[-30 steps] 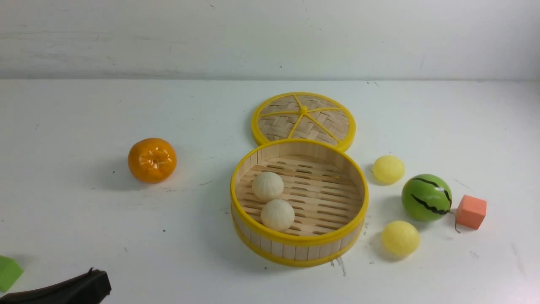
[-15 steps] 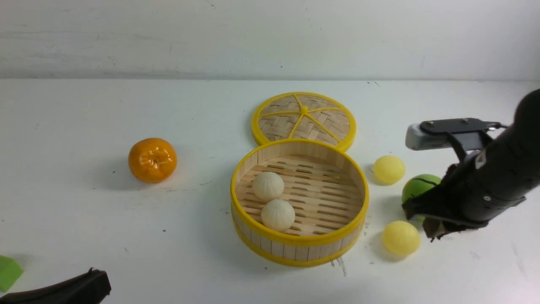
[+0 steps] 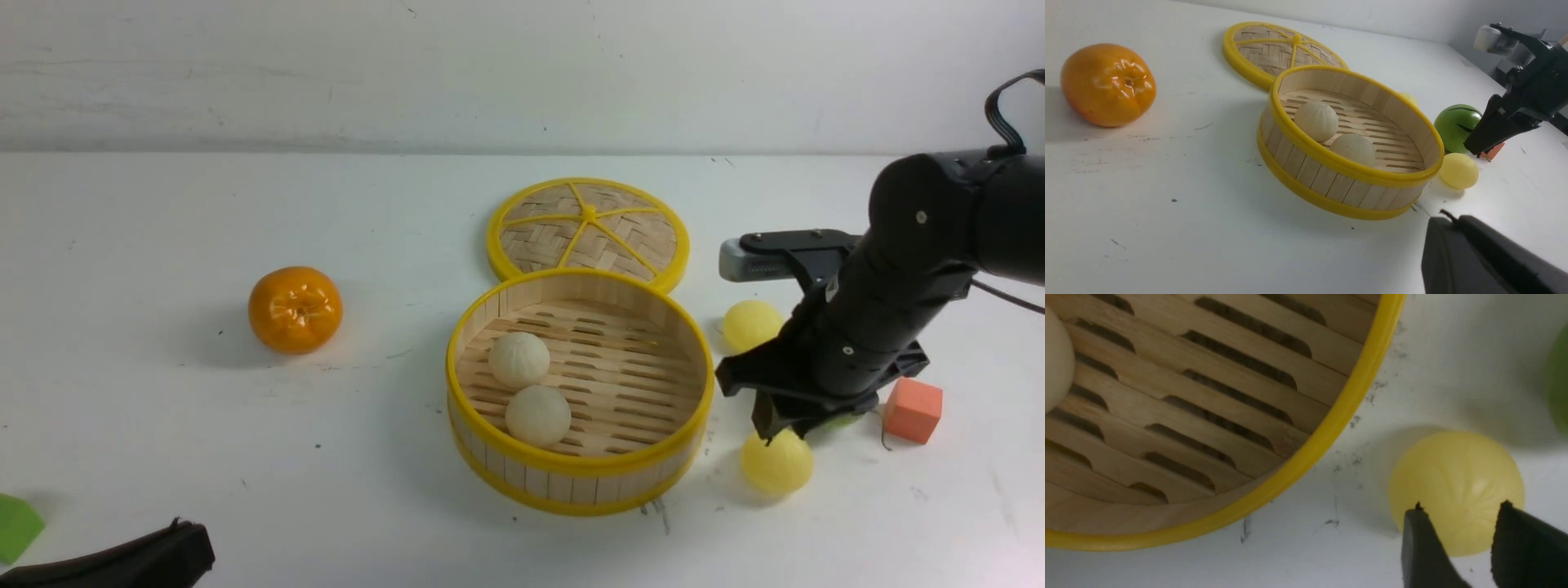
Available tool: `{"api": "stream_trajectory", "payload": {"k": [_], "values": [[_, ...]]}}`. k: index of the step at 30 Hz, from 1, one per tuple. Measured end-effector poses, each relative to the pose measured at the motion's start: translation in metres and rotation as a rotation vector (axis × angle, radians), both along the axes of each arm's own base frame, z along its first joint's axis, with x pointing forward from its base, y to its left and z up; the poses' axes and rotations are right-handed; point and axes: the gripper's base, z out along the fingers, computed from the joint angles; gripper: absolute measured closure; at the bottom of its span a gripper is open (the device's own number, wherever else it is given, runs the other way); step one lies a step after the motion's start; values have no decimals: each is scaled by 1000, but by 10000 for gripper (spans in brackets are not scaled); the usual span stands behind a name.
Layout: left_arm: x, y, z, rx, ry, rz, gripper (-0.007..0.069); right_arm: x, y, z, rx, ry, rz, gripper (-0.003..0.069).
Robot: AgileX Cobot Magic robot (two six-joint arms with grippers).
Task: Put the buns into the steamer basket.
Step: Use the right arm to grab a steamed stuffed bun, then use the right arm to put the steamed stuffed bun into the steamer
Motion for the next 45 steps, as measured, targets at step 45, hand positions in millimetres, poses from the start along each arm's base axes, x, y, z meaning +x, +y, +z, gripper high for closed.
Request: {"api": "stream_trajectory", "payload": {"k": [45], "values": [[0,0,0,-1,1,0,587,14,-9,-31,-30,48,-30,666]]}}
